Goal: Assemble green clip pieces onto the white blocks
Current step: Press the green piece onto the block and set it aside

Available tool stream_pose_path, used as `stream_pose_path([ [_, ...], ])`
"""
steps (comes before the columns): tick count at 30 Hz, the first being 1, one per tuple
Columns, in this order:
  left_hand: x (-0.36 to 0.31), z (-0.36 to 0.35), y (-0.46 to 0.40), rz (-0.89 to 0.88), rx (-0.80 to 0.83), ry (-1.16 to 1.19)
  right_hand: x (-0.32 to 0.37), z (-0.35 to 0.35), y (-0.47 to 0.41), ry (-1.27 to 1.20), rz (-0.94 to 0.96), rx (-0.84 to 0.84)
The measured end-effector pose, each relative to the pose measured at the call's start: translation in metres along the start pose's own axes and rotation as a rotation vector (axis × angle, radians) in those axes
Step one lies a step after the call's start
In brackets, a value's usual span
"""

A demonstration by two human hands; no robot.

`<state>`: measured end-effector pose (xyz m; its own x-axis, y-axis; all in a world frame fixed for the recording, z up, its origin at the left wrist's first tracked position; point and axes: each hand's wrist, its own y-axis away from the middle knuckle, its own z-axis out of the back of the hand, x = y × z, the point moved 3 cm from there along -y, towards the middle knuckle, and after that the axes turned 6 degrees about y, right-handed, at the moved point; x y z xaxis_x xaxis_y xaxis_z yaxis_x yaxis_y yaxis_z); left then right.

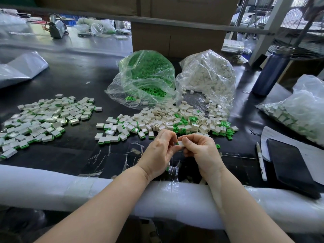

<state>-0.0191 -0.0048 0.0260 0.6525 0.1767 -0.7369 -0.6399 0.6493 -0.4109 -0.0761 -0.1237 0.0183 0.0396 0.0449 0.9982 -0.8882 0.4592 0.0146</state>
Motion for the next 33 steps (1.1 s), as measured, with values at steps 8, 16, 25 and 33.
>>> stream_pose_path([
  [8, 0.0044, 0.0057, 0.0025, 0.062, -0.079, 0.131, -0.0012, 0.0023, -0.0016, -0.012, 0.004, -0.013],
  [16, 0.0038, 0.0084, 0.0037, 0.035, -0.166, 0.039, -0.0004, 0.0003, 0.0003, 0.017, -0.001, -0.006],
  [25, -0.0023, 0.0085, 0.004, -0.032, -0.189, -0.04, -0.0002, 0.001, 0.0009, 0.014, -0.003, -0.015],
  [33, -0.0029, 0.0076, 0.006, -0.038, -0.126, -0.126, 0.0009, -0.0002, 0.0021, 0.147, 0.04, 0.021],
])
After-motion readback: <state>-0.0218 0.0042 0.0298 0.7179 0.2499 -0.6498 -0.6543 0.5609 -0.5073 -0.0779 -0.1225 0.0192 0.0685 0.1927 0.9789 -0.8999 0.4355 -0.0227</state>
